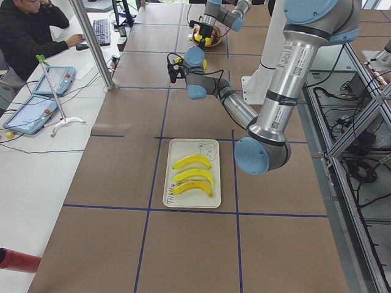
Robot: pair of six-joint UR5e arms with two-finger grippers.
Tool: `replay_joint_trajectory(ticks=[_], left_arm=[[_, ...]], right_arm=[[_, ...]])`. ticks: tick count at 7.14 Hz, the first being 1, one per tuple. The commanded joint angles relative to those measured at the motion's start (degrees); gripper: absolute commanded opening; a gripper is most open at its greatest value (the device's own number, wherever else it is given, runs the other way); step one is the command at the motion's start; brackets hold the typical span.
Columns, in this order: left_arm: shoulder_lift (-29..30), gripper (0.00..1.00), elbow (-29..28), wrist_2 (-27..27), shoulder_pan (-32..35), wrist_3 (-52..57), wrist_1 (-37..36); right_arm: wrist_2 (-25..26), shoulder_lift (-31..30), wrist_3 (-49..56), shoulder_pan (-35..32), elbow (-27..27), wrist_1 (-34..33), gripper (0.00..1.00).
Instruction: Transfer all bananas from basket to plate
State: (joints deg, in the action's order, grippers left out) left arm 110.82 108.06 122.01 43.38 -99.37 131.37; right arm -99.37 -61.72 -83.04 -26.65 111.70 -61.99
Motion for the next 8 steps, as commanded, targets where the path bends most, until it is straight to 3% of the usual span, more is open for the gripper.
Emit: replay_joint_trajectory(ticks=[1, 4, 6, 8], left_arm=[[4.57, 0.99, -0.83, -0.28, -1.99, -2.84, 0.12], [6.77, 0.99, -5.65, -1.33, -3.48, -2.93, 5.03], [7.56, 0.99, -5.84, -1.77, -5.23, -2.93, 5.04], [10.11, 0.99, -6.10, -6.23, -8.73, -5.73, 5.04]], right_arm=[[1.55, 1.87, -0.10, 2.56, 0.36, -1.29, 0.01], [1.63, 2.22, -0.19, 3.18, 1.32, -1.29, 0.00], [1.63, 2.31, -0.19, 3.53, 1.59, -1.29, 0.00], [1.72, 2.31, -0.19, 4.06, 1.42, -1.29, 0.00]])
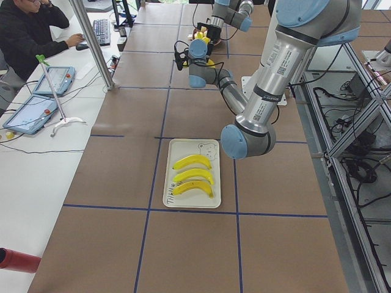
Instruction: Transfer all bananas from basket to plate
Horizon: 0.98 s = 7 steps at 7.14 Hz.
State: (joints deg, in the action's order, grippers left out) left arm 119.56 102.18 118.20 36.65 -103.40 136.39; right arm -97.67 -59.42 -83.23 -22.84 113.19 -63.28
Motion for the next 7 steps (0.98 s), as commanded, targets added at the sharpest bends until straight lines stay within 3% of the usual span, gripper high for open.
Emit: replay_joint_trajectory(ticks=[1, 2, 3, 4, 5, 6, 7], left_arm=[[1.55, 0.99, -0.66, -3.49, -2.54, -1.80, 0.01], [1.55, 0.75, -0.67, -3.50, -2.64, -1.89, 0.01], [1.38, 0.22, -0.67, -3.42, -2.55, -1.54, 0.45], [1.20, 0.04, -0.67, -3.33, -2.55, -1.19, 0.45], [1.11, 0.00, -0.67, -3.41, -2.55, -1.01, 0.45], [1.11, 0.00, -0.67, -3.33, -2.37, -1.01, 0.45], [1.11, 0.00, -0.58, -3.33, -2.29, -0.92, 0.45]], right_arm=[[0.03, 0.01, 0.00, 0.26, -0.08, 0.00, 0.00], [0.03, 0.01, 0.00, 0.26, -0.08, 0.00, 0.00], [-0.06, 0.01, 0.09, 0.17, 0.01, 0.00, 0.00], [-0.15, 0.01, 0.09, 0.17, 0.10, 0.00, 0.01], [-0.23, -0.08, 0.18, 0.17, 0.97, 0.00, 0.31], [-0.24, -0.17, 0.09, 0.26, 1.15, -0.09, 0.99], [-0.15, -0.17, 0.09, 0.26, 1.33, -0.09, 1.00]])
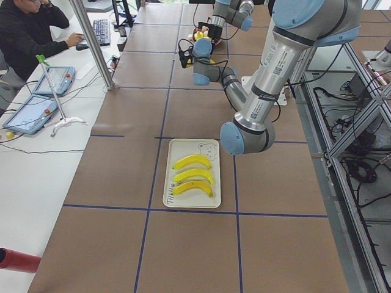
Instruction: Transfer all bananas from basket to plate
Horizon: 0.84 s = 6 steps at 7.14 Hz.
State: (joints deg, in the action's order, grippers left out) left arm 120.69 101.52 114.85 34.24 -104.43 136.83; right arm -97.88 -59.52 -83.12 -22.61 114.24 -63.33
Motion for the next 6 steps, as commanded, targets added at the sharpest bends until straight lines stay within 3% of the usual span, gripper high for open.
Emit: replay_joint_trajectory(ticks=[1, 4, 5, 6], left_arm=[[-0.02, 0.00, 0.08, 0.03, 0.29, 0.71, 0.01], [-6.05, 0.00, 1.22, 0.38, 2.92, 3.35, -0.69], [-10.52, 0.00, 0.70, 3.07, 7.11, 7.36, -3.21], [-12.39, 0.00, 1.22, 8.58, 12.98, 17.67, -11.42]], right_arm=[[-0.03, -0.15, 0.07, -0.15, 0.28, -0.04, 1.00], [-0.56, -2.43, 0.15, -1.11, 3.96, -0.47, 1.00], [-0.47, -3.48, 0.15, -1.90, 4.41, -0.65, 1.00], [-0.56, -4.89, 0.33, -2.69, 4.41, -0.56, 1.00]])
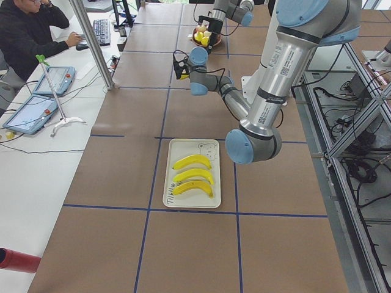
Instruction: Transfer all bananas from basket to plate
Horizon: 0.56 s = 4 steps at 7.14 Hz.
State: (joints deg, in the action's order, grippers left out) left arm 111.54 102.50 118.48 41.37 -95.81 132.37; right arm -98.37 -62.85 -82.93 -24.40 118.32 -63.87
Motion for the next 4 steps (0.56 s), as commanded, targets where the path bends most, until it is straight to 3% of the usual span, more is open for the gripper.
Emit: replay_joint_trajectory(ticks=[1, 2, 4], left_arm=[[-8.40, 0.00, 1.29, 6.14, 8.70, 16.55, -11.21], [-13.32, 0.00, 1.13, 5.72, 9.16, 19.58, -11.43], [-17.75, 0.00, -1.06, 5.45, 9.70, 19.79, -11.43]], right_arm=[[-0.16, -2.71, 0.31, -1.61, 0.42, -0.12, 1.00], [-0.33, -3.59, 0.48, -2.31, 0.42, -0.12, 1.00], [-0.33, -3.78, 0.57, -3.02, 0.24, -0.12, 1.00]])
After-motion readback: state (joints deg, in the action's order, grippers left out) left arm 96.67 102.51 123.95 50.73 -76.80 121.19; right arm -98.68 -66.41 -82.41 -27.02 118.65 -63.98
